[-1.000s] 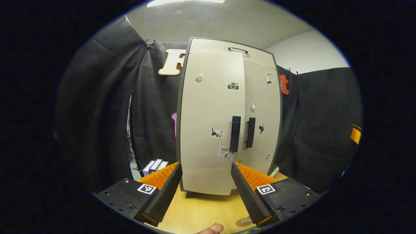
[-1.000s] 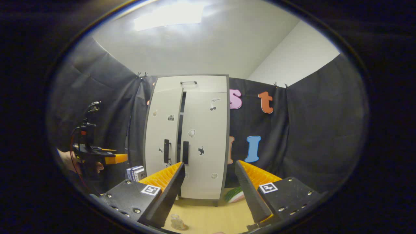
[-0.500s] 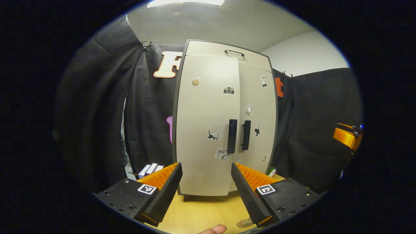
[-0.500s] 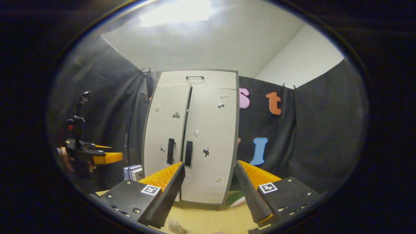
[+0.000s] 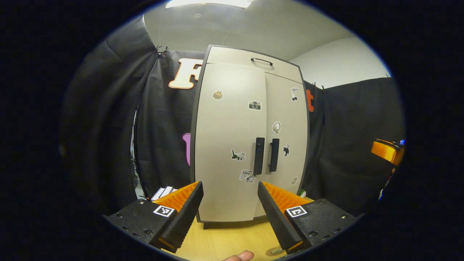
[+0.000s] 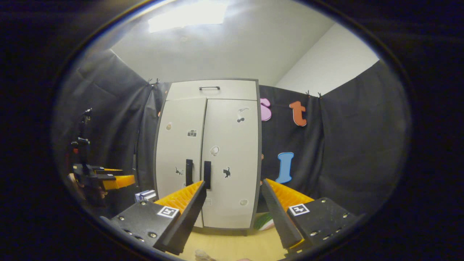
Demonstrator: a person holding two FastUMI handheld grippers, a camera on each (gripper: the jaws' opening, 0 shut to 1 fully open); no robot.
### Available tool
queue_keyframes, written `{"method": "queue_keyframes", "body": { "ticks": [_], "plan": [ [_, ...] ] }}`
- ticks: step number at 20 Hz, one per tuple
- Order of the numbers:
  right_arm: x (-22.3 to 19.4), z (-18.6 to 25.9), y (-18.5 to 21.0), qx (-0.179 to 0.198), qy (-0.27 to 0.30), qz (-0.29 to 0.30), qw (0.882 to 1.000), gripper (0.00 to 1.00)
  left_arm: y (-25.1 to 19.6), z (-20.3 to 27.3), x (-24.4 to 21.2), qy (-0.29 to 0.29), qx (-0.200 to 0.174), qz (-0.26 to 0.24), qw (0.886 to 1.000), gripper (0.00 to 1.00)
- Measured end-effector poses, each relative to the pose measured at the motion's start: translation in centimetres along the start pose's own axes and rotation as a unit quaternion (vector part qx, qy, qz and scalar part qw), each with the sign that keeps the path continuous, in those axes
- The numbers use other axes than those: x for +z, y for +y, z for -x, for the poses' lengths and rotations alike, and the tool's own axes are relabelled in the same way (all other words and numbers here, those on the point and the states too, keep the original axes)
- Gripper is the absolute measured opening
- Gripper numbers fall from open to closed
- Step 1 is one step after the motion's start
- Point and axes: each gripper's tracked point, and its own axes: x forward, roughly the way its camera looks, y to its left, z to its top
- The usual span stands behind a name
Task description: Grasp the bottle in the cabinet with the left hand and place it on the coaster, then close the right door with the right hand and the left door with the left hand.
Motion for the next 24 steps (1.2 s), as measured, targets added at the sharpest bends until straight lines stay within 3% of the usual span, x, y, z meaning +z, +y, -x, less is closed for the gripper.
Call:
{"method": "queue_keyframes", "body": {
  "ticks": [6,9,11,12,13,19,20,24],
  "plan": [
    [-1.1,0.3,-2.0,-0.023,0.023,0.016,0.999,0.95,-1.2,-0.2,0.1,-0.007,-0.014,-0.008,1.0,0.96],
    [-1.0,-0.6,-2.4,-0.021,0.026,0.018,0.999,0.91,-1.5,-0.4,-0.3,0.001,-0.008,-0.008,1.0,0.96],
    [-0.7,-1.1,-3.0,-0.017,0.026,0.021,0.999,0.94,-1.5,-0.6,-0.1,0.0,0.001,-0.013,1.0,0.92],
    [-0.5,-1.3,-3.3,-0.015,0.026,0.021,0.999,0.94,-1.6,-0.8,0.1,-0.002,0.004,-0.014,1.0,0.96],
    [-0.4,-1.7,-3.7,-0.012,0.025,0.02,0.999,0.92,-1.8,-0.9,0.3,-0.004,0.007,-0.014,1.0,0.96],
    [-0.9,-3.6,-7.0,-0.013,0.018,0.024,0.999,0.97,-3.5,-1.8,0.8,-0.007,0.013,-0.023,1.0,0.96],
    [-1.0,-3.8,-7.4,-0.011,0.018,0.022,1.0,0.94,-3.7,-2.0,0.7,-0.005,0.014,-0.026,1.0,0.92],
    [-0.9,-4.3,-9.3,-0.009,0.011,0.018,1.0,0.92,-5.1,-2.8,0.1,0.003,0.021,-0.027,0.999,0.96]
  ]
}}
